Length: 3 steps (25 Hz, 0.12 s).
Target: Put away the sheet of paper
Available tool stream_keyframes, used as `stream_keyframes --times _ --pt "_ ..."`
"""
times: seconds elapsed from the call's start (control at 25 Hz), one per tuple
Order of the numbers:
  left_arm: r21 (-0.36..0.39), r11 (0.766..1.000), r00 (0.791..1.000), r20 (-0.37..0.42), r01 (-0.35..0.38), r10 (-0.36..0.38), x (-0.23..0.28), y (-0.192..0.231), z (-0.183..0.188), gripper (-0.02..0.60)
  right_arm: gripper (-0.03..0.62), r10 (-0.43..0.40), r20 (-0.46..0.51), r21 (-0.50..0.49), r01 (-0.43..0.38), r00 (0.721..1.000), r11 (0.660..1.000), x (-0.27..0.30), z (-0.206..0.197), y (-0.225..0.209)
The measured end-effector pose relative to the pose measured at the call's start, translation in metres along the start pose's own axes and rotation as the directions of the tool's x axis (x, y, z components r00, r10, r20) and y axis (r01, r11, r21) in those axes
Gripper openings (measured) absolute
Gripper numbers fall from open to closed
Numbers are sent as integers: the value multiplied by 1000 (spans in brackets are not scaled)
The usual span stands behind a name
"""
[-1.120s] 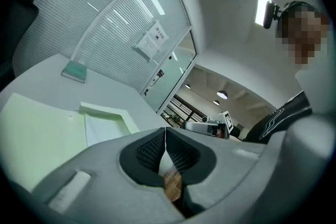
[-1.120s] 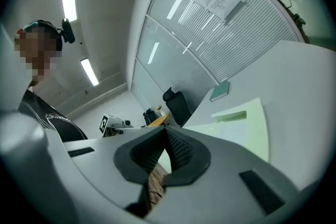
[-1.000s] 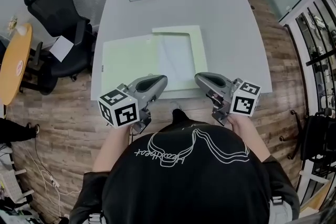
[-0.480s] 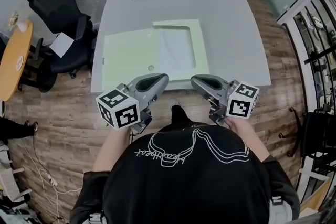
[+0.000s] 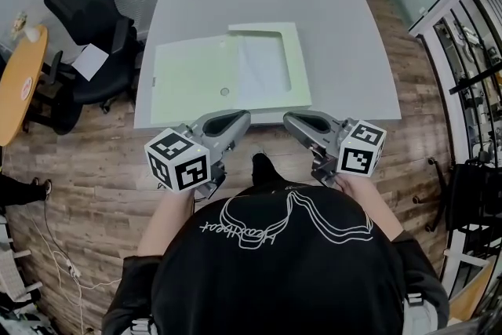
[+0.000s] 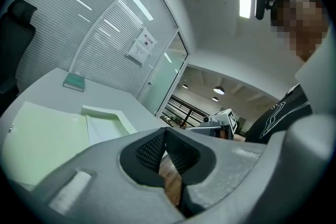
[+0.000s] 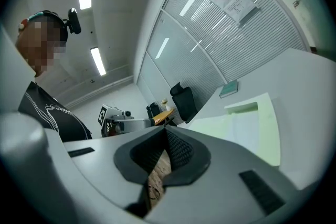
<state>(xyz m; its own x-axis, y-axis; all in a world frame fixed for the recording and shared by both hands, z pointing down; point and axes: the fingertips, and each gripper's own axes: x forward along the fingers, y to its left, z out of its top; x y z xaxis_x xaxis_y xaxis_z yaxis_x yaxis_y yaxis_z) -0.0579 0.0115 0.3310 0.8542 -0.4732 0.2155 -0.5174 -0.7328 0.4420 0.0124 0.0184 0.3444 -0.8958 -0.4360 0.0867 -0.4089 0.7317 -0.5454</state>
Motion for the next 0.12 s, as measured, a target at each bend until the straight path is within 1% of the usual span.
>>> stream_keyframes --times 0.12 --pt "6 1000 1000 -3 6 -6 -4 -5 -4 11 10 -2 1 -5 2 1000 1000 0 -4 6"
